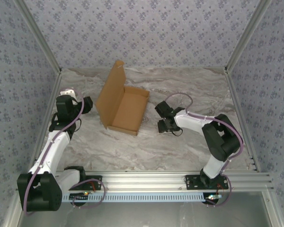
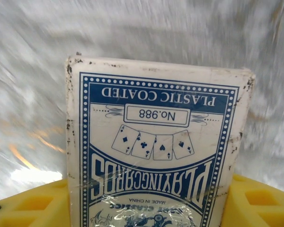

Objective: Fold the paper box

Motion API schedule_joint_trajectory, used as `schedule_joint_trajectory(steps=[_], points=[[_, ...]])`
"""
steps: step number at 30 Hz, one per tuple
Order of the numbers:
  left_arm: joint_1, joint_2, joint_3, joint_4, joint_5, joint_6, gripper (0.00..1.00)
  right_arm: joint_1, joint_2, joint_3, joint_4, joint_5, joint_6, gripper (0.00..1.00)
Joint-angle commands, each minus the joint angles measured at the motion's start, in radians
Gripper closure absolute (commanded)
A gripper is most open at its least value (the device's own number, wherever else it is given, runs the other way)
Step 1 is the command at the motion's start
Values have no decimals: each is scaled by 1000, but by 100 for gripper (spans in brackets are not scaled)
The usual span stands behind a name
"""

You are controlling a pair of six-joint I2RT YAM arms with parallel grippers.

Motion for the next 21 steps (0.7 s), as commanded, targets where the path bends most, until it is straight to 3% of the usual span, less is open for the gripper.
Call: schedule_joint_trajectory(steps=[1,14,21], points=[[4,-12,-16,44,14,-11,30,49,-22,103,120,46,36,42],[5,-66,-48,57,-75,-37,30,153,276,542,93,-4,60,42],[5,-79,-48,52,-91,-24,29,176,420,688,49,-5,56,41]])
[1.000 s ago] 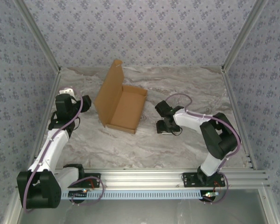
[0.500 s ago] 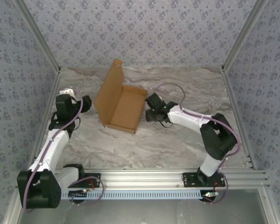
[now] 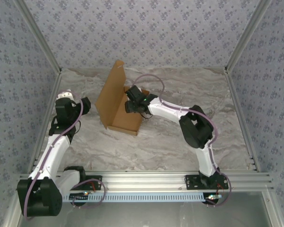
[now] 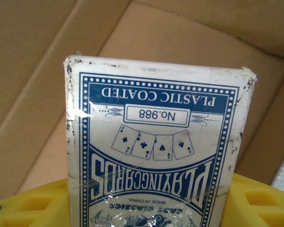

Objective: Fold the paper box

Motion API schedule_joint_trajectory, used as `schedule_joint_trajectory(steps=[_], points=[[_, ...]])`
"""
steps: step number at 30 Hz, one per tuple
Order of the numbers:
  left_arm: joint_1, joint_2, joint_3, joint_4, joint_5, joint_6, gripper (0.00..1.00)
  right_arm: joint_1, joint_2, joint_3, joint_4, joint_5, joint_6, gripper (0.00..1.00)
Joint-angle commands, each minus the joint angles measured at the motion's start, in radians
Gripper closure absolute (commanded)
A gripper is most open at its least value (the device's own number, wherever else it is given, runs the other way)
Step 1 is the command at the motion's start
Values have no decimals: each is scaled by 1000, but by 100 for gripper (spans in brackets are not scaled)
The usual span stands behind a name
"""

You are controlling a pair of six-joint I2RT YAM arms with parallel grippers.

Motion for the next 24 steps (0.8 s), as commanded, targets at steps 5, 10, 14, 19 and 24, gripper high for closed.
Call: schedule_joint_trajectory(steps=[5,10,14,19,24], points=[[5,-24,-8,25,-21,2,29,13,106,132,-74,2,3,40],[5,-40,-21,35,-42,-9,30,6,137,179,-98,-7,-18,33],[5,-67,-27,30,-48,-13,29,-11,133,206,-120,-30,-40,24],[5,-107,-40,31,-49,-20,29,-22,98,218,-148,-43,-75,17],[5,-128,-37,21,-35,-20,29,-36,28,196,-162,-52,-102,15]])
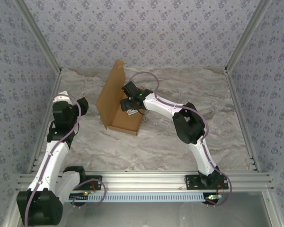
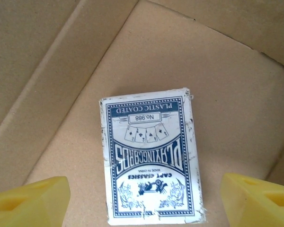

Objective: Fold the paper box

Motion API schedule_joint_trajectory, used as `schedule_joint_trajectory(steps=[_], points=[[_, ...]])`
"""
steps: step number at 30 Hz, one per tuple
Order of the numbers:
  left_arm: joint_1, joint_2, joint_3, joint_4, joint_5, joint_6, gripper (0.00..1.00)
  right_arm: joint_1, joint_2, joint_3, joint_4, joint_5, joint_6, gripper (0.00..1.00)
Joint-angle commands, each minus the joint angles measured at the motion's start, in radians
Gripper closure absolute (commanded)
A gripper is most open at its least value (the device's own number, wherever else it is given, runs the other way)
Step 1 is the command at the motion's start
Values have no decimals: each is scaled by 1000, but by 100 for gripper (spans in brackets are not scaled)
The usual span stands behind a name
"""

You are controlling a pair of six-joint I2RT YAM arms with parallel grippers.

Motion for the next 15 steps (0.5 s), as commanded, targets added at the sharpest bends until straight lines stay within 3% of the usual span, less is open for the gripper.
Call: schedule_joint_trajectory(steps=[1,7,11,15], points=[[5,-19,-5,15,5,-10,30,-14,-114,-16,-30,-10,-46,15],[5,-63,-13,-9,85,-57,29,-95,-258,-144,34,-31,-171,13],[4,-100,-21,-19,103,-75,29,-196,-242,-192,124,-133,-238,13],[4,-96,-5,-43,109,-72,29,-248,-169,-169,197,-153,-276,13]])
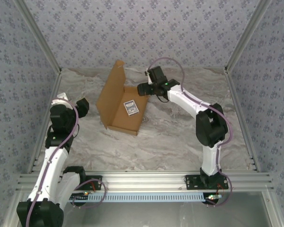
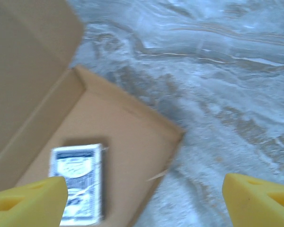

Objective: Fold the paper box

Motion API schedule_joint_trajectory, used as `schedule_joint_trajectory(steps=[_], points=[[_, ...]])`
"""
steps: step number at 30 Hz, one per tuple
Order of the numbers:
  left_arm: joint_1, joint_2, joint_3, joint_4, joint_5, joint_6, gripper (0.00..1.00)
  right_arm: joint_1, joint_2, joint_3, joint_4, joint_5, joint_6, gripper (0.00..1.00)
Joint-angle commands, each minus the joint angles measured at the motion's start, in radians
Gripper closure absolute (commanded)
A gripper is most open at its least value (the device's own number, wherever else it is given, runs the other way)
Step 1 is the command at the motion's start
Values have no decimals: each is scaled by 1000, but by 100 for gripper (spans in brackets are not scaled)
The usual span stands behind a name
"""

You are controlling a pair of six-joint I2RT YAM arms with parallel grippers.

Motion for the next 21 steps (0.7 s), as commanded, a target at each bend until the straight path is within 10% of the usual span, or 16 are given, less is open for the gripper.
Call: schedule_joint_trajectory(steps=[1,21], points=[[4,-6,15,-27,27,-14,29,-22,92,22,53,-51,-68,13],[2,15,-149,-93,48,-198,33,-106,399,289,85,-434,-203,14]])
